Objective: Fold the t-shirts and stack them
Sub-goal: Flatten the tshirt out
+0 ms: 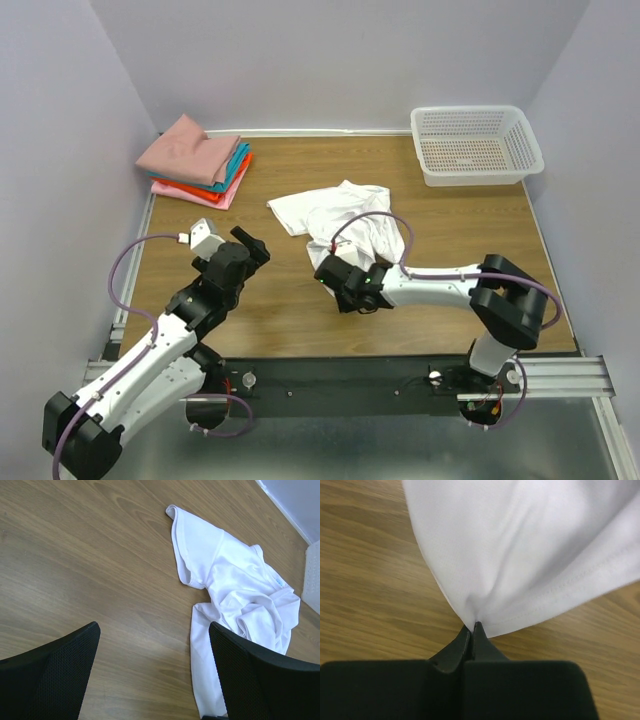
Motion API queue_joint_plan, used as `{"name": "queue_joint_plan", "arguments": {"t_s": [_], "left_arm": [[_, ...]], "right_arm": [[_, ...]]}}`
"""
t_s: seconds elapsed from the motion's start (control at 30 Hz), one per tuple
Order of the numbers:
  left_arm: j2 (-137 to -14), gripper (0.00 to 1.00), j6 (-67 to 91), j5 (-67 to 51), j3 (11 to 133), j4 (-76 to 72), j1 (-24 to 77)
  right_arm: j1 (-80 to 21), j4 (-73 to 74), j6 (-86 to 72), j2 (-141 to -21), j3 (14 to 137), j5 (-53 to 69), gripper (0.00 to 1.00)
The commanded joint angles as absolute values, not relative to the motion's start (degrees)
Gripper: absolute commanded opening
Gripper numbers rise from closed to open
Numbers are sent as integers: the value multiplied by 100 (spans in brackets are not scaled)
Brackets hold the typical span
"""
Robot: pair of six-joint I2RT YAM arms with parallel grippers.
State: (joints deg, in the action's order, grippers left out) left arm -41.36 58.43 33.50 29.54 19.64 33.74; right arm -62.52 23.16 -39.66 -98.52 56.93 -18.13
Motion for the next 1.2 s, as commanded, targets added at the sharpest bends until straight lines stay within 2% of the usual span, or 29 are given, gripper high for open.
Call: {"name": "queue_joint_plan", "arguments": {"t_s": [0.0, 0.2, 0.33, 0.4, 0.7, 0.97, 1.17], "left_arm": [[-4236, 97, 5854, 3270, 2945, 2004, 3322], [-4807, 97, 5573, 2735, 2892, 1407, 3279], [-5343, 97, 5484, 2470, 2962, 1004, 3156], [-5676, 97, 5406, 2260, 2997, 792, 3094], [-7390, 96, 4975, 1688, 3752, -226, 2540], [-8762, 87, 4597, 634, 4245, -439, 2479], [-8701, 85, 4676, 448, 3762, -430, 2496]], "right_arm": [[-6214, 2952, -4560, -9153, 5300, -2574, 0], [-5056, 3173, -4614, -7587, 4537, -2839, 1], [-3713, 3269, -4465, -6541, 4000, -2699, 1], [-3376, 3287, -4317, -6190, 3824, -2655, 0], [-1908, 3401, -3955, -6256, 3937, -2637, 0], [-1837, 3393, -3859, -6548, 4096, -2663, 0], [-1828, 3375, -3841, -6627, 4096, -2610, 1]]}}
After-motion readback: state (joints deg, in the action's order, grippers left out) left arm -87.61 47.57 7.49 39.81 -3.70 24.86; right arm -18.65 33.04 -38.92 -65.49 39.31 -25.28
